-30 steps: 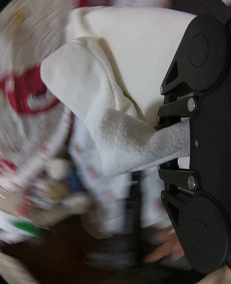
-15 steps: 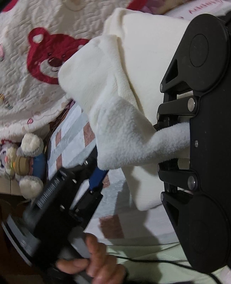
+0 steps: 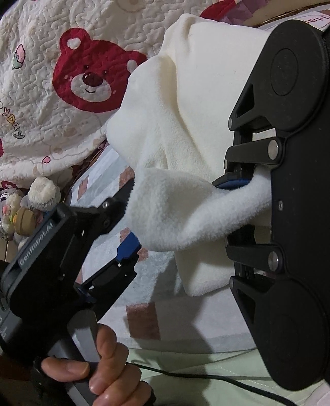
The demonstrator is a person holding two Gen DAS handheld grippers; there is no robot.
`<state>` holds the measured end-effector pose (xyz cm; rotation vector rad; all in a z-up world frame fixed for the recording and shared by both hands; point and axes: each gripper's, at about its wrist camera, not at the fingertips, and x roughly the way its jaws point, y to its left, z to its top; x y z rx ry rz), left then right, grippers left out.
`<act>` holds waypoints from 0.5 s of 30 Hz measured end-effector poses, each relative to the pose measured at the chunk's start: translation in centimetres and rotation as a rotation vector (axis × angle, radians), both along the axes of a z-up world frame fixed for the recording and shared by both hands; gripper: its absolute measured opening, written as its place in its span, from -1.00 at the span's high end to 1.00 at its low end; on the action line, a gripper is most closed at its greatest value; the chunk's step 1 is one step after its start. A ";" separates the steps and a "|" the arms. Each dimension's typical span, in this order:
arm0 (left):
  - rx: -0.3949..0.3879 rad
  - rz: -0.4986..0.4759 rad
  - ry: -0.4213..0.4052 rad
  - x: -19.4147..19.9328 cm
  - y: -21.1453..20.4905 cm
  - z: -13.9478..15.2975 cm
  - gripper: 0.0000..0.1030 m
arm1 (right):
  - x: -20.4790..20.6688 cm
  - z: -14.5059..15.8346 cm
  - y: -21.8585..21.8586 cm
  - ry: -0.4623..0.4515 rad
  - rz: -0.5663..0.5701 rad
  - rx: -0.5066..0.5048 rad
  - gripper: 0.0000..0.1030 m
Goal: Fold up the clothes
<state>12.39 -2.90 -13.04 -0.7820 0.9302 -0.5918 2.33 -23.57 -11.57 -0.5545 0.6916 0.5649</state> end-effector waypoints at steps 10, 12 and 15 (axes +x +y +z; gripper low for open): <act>0.037 0.000 -0.019 -0.2 1.7 1.2 0.11 | 0.9 -0.3 1.4 -0.001 0.021 -0.027 0.36; -0.001 -0.022 -0.038 -0.3 1.8 1.5 0.10 | 0.9 -0.3 1.8 -0.007 0.029 -0.037 0.33; -0.008 -0.081 -0.077 -0.7 0.8 2.0 0.07 | 0.2 -0.2 1.9 -0.024 0.033 -0.043 0.27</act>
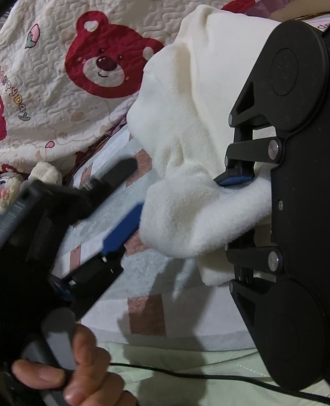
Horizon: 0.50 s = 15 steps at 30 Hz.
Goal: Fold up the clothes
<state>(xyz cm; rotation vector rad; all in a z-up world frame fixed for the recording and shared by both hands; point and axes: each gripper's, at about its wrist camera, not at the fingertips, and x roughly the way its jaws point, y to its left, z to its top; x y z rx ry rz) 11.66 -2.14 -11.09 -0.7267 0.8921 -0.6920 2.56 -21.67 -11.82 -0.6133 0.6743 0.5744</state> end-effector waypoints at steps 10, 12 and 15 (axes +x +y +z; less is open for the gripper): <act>0.440 -0.088 -0.078 -1.9 -5.2 -1.1 0.03 | -2.2 2.8 -4.9 0.159 0.025 0.302 0.15; 0.442 -0.081 -0.080 -2.0 -5.0 -1.1 0.02 | -2.4 4.2 -7.9 0.206 -0.038 0.437 0.16; 0.452 -0.076 -0.093 -2.2 -4.9 -1.0 0.02 | -3.1 6.0 -12.5 0.180 -0.173 0.501 0.14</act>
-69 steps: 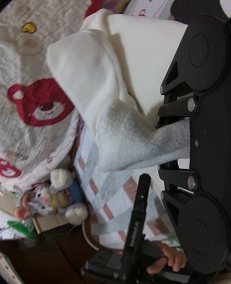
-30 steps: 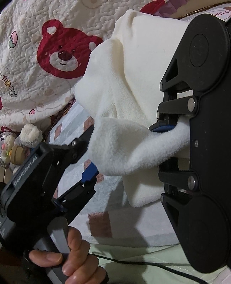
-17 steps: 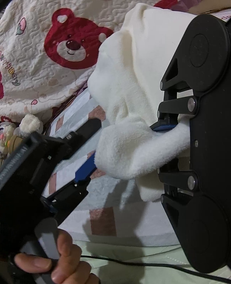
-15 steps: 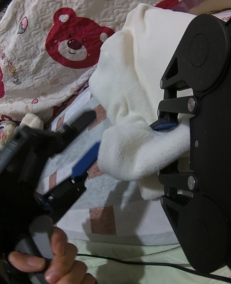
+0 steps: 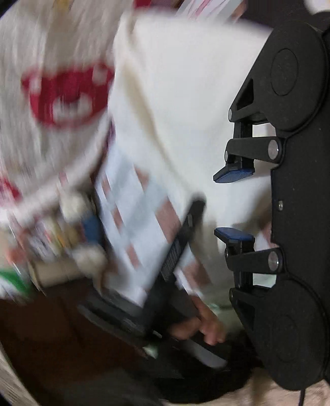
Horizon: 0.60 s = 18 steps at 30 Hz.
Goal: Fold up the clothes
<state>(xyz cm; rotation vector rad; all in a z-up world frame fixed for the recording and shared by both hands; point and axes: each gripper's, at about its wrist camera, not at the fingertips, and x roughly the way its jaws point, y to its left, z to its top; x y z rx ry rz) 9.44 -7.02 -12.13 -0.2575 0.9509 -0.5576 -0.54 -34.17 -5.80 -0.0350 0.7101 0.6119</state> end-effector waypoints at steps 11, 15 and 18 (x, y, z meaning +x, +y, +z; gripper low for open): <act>0.098 -0.049 -0.131 -1.0 -2.4 0.4 0.33 | -0.5 -0.4 -4.6 0.006 -0.164 -0.169 0.14; 0.158 -0.051 -0.170 -1.3 -3.0 0.2 0.34 | -1.2 -0.5 -4.9 0.005 -0.209 -0.222 -0.02; 0.165 -0.040 -0.169 -1.2 -3.1 0.3 0.33 | -1.9 -0.9 -6.6 0.035 -0.273 -0.178 -0.19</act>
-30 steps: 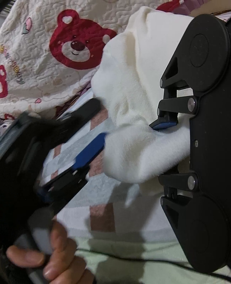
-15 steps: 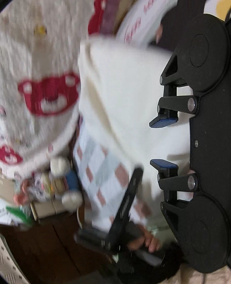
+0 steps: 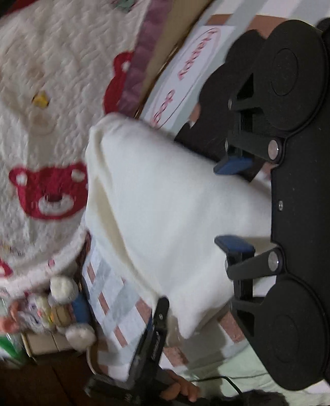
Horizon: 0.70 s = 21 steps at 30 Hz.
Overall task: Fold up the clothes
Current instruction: 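Open the right tool and smooth the folded jacket bundle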
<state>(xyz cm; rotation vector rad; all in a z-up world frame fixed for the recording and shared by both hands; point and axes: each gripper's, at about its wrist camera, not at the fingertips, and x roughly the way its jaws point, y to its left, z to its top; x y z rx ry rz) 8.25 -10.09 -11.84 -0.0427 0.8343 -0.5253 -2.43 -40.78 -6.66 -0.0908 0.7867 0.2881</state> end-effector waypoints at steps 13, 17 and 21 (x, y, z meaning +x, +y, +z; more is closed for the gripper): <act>0.032 0.025 0.023 -0.4 0.4 0.3 0.23 | -0.2 -4.3 1.2 0.172 0.094 0.015 0.24; 0.043 0.037 0.024 -0.4 0.6 0.4 0.15 | -0.4 -5.1 1.3 0.261 0.165 -0.043 0.71; 0.103 0.023 -0.010 -1.0 0.2 1.1 0.10 | -2.2 -4.1 0.3 0.311 0.183 -0.092 0.73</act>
